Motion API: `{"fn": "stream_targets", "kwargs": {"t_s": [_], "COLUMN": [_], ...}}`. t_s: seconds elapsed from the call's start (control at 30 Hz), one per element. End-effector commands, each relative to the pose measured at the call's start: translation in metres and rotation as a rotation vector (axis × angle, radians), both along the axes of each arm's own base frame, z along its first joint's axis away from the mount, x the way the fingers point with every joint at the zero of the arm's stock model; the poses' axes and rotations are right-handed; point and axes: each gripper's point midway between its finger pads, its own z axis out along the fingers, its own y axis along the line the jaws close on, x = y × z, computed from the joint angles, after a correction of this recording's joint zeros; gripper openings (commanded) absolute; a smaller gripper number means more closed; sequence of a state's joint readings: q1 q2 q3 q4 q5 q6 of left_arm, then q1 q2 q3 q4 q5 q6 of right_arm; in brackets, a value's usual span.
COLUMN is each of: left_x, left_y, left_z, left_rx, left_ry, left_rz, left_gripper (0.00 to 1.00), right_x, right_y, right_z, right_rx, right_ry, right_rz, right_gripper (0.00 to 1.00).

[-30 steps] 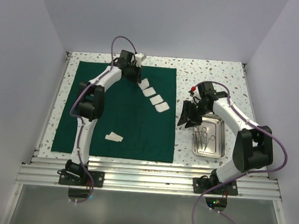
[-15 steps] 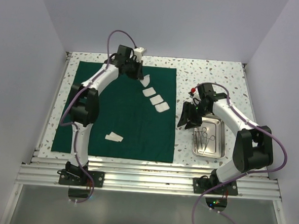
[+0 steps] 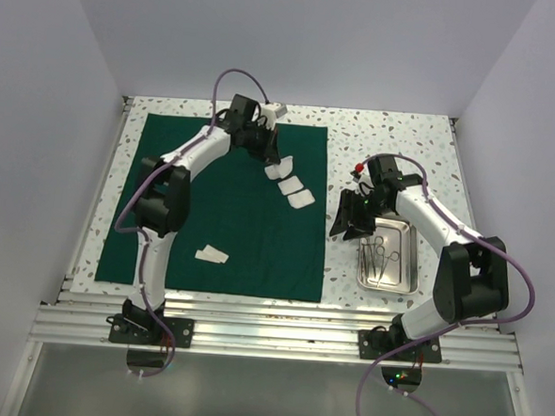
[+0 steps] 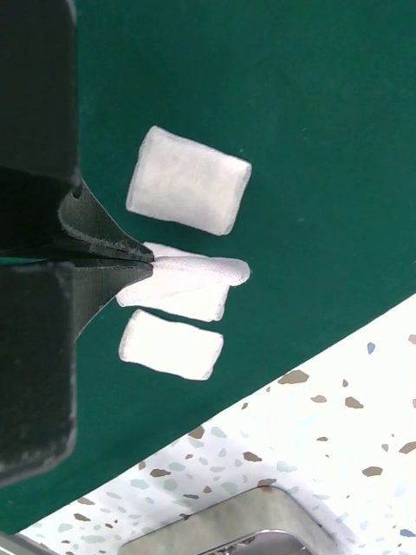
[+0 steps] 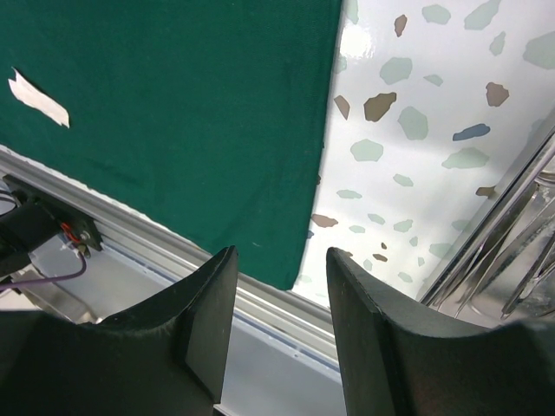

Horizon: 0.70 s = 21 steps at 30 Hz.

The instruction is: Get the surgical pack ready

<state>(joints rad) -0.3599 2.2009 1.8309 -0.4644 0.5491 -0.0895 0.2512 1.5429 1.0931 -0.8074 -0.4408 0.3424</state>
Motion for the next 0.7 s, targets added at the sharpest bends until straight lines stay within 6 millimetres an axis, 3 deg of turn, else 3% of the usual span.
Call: {"fn": "stream_targets", "kwargs": {"t_s": [0.0,0.33,0.67], "left_x": [0.018,0.026,0.027], "left_y": [-0.005,0.009,0.011], "left_z": [0.009,-0.011,-0.027], "left_rx": [-0.024,0.005,0.005], "left_ry": [-0.048,-0.022,0.008], "left_rz": [-0.023,-0.004,-0.011], "left_gripper": [0.00,0.00,0.00], "right_x": [0.001,0.002,0.005], "right_y": [0.001,0.001,0.001], "right_z": [0.010,0.008,0.006], "right_rx": [0.022,0.013,0.010], "right_ry": [-0.028,-0.019,-0.011], "right_rz": [-0.005,-0.006,0.000], "right_gripper": [0.49,0.49,0.49]}}
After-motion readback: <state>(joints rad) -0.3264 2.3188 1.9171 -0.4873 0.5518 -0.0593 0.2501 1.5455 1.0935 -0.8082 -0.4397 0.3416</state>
